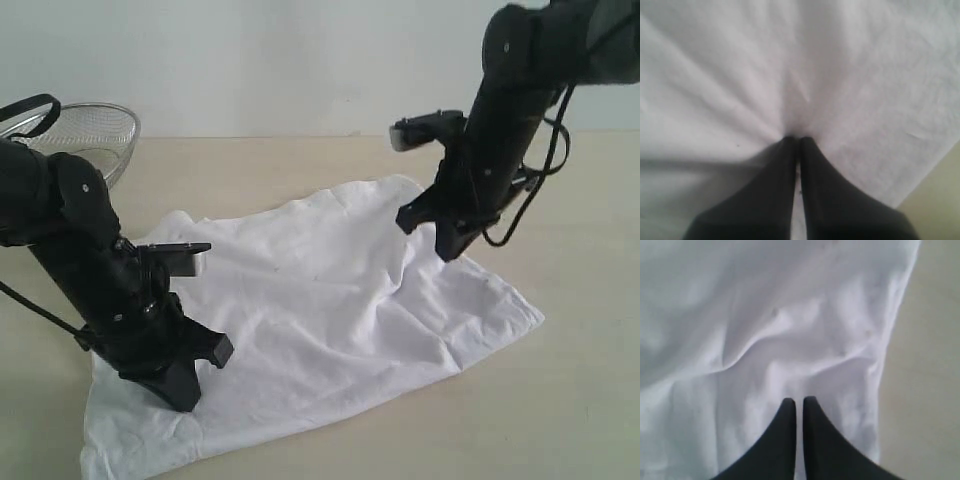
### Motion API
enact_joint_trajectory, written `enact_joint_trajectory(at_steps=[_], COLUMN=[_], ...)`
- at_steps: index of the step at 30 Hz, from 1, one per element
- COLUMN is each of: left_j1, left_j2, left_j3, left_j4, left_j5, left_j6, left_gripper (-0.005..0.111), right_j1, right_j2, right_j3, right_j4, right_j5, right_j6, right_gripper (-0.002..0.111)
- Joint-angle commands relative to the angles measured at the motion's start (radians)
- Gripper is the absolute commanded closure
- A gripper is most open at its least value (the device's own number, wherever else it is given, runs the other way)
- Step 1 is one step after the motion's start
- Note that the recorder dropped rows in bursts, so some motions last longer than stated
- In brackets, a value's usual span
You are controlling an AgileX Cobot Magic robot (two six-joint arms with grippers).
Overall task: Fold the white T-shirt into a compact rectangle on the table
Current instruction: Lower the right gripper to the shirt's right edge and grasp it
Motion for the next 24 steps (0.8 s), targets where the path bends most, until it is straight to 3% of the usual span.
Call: enact_joint_trajectory(at_steps=[1, 8, 15, 24], left_j1=[-0.002, -0.002, -0.002, -0.002], left_j2=[0.027, 0.027, 0.027, 0.027], left_j3=[0.017, 0.017, 0.017, 0.017], left_j4=[0.052, 0.052, 0.052, 0.061], left_j5=[-0.075, -0.094, -0.094, -0.089], left_j6=[-0.011, -0.011, -0.011, -0.011], left_gripper=[0.102, 0.102, 0.102, 0.102], right_j1=[0.021, 0.025, 0.015, -0.028], right_j2=[-0.016, -0.016, -0.016, -0.174], right_j3=[0.146, 0.254, 0.399, 0.516], right_j4=[0.026, -0.015, -0.327, -0.485], right_j5=[-0.130, -0.211, -0.177, -0.107], right_j6=[0.011, 0.092, 0.445, 0.591], right_gripper=[0.109, 0.109, 0.109, 0.109])
